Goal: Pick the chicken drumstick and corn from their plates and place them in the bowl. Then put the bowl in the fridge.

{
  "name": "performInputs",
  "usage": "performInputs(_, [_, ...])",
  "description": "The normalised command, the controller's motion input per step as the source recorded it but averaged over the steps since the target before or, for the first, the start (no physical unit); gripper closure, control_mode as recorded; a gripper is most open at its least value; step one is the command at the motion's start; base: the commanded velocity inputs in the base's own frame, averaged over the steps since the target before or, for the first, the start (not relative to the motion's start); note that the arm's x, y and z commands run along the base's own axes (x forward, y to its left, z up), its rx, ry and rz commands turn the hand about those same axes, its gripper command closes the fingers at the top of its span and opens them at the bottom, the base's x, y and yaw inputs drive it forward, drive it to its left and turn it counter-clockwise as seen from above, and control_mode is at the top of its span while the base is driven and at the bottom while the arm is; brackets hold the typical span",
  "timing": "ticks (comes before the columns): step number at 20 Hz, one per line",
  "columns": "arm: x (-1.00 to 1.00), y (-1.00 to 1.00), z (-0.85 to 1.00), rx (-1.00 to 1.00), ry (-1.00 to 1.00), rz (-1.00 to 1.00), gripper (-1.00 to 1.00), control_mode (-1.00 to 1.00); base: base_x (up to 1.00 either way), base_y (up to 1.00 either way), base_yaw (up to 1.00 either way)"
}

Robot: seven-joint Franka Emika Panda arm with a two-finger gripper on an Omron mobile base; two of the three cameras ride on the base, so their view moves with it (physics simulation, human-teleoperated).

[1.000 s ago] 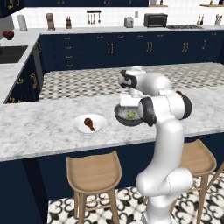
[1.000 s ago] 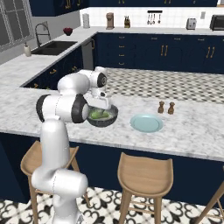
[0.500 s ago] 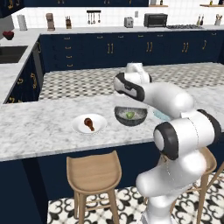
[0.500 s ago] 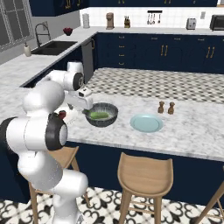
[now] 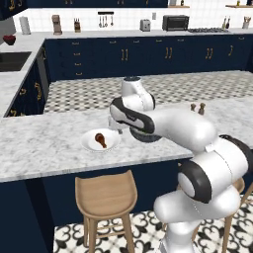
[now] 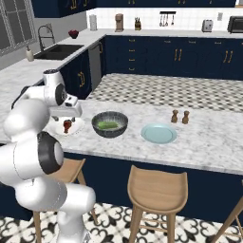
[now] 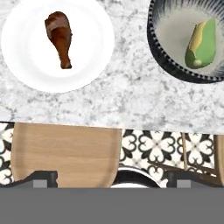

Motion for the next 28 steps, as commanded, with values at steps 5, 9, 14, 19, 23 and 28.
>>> performInputs(5, [0.44, 0.41, -0.07, 0.00, 0.05, 0.09, -1.00, -1.00, 0.00, 0.00, 0.00])
performInputs(9, [0.69, 0.52, -0.26, 0.00, 0.11, 0.08, -1.00, -1.00, 0.00, 0.00, 0.00])
performInputs(14, [0.65, 0.34, -0.35, 0.00, 0.14, 0.08, -1.00, -1.00, 0.00, 0.00, 0.00])
performInputs(19, [0.71, 0.17, -0.42, 0.00, 0.13, 0.06, -1.00, -1.00, 0.00, 0.00, 0.00])
performInputs(23, [0.49, 0.32, -0.23, 0.00, 0.15, 0.00, -1.00, -1.00, 0.00, 0.00, 0.00])
performInputs(28, [0.11, 0.12, -0.45, 0.00, 0.03, 0.00, -1.00, -1.00, 0.00, 0.00, 0.00])
